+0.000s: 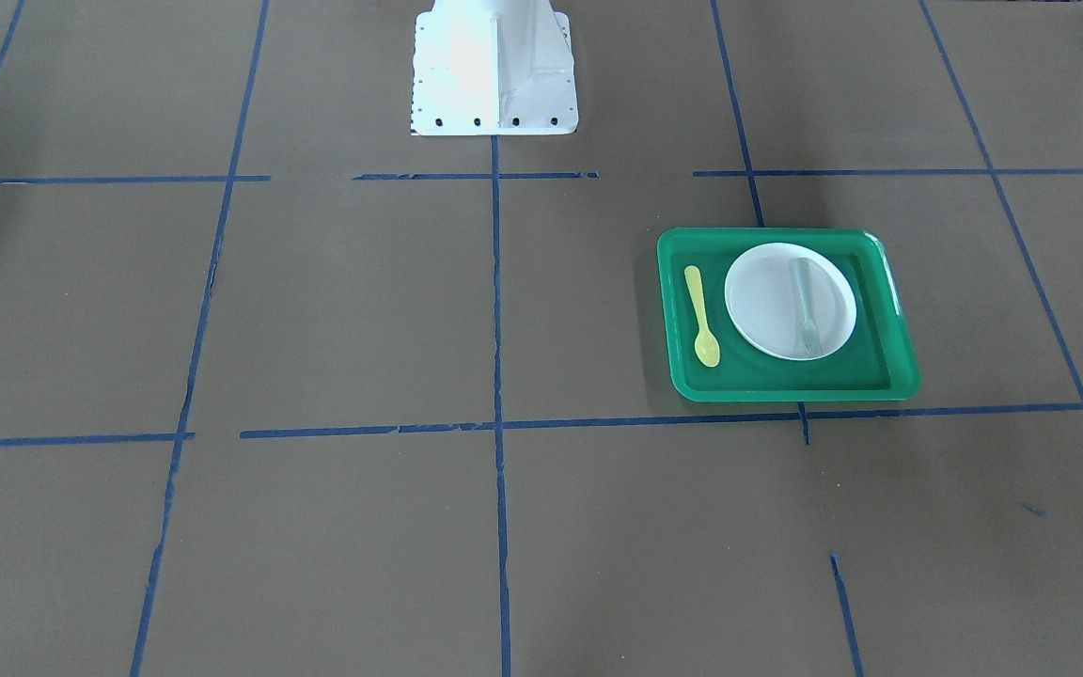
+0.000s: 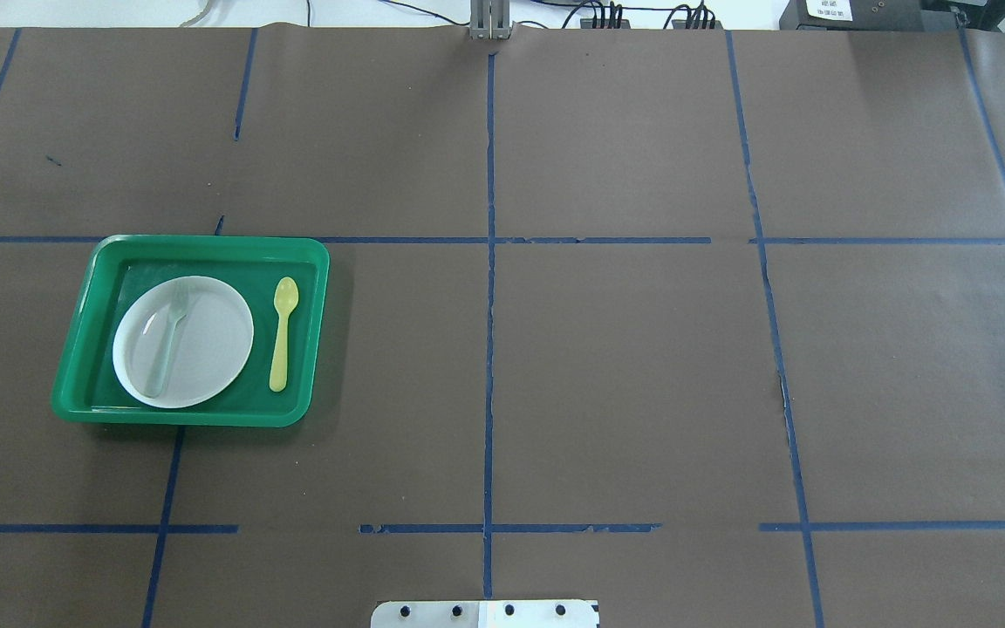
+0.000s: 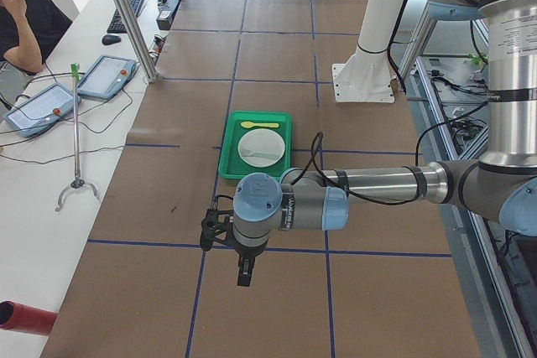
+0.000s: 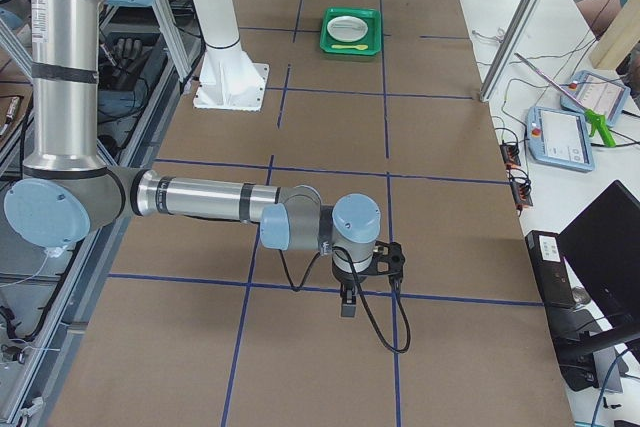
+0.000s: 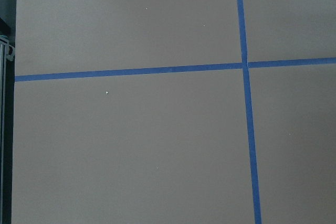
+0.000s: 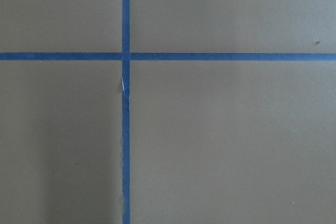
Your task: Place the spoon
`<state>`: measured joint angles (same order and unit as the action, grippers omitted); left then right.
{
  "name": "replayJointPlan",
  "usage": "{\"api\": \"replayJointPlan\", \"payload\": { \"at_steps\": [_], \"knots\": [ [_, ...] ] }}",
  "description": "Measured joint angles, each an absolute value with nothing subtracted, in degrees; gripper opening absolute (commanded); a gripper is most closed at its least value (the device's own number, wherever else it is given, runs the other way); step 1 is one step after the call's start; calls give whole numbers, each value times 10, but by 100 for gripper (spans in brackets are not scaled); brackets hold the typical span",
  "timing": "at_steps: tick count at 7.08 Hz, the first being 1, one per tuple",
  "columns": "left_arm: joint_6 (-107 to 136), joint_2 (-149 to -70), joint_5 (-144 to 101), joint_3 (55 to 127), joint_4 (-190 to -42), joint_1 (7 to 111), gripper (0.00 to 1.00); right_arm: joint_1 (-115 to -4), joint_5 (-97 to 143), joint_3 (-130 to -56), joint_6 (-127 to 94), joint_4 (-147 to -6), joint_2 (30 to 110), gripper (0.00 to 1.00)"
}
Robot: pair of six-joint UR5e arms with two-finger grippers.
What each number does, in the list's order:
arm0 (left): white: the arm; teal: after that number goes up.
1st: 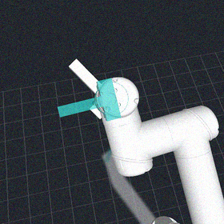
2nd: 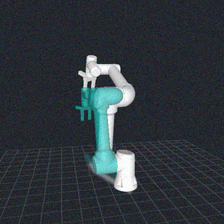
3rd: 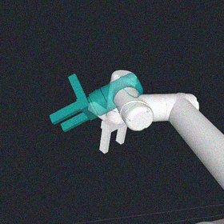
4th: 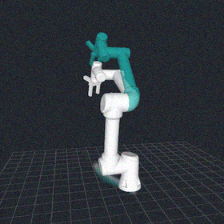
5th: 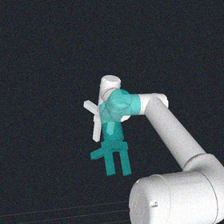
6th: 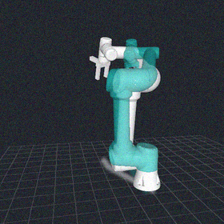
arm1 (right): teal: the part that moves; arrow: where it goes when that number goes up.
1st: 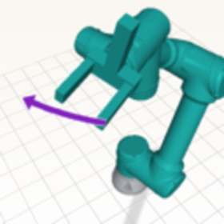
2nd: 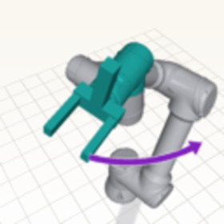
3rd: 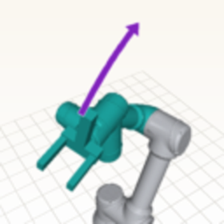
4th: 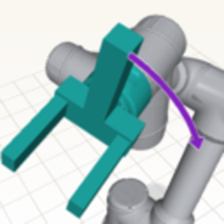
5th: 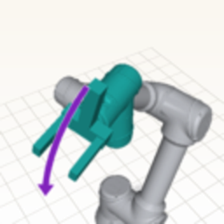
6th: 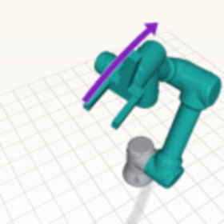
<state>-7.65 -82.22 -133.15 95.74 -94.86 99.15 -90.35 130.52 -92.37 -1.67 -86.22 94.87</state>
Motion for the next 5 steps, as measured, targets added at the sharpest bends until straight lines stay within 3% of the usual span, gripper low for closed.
{"api": "replayJointPlan", "payload": {
  "at_steps": [5],
  "knots": [
    [-76,-827,-1332,962,-948,991,100,-903,1305,-924,-17,-862,949,100]
  ]
}}
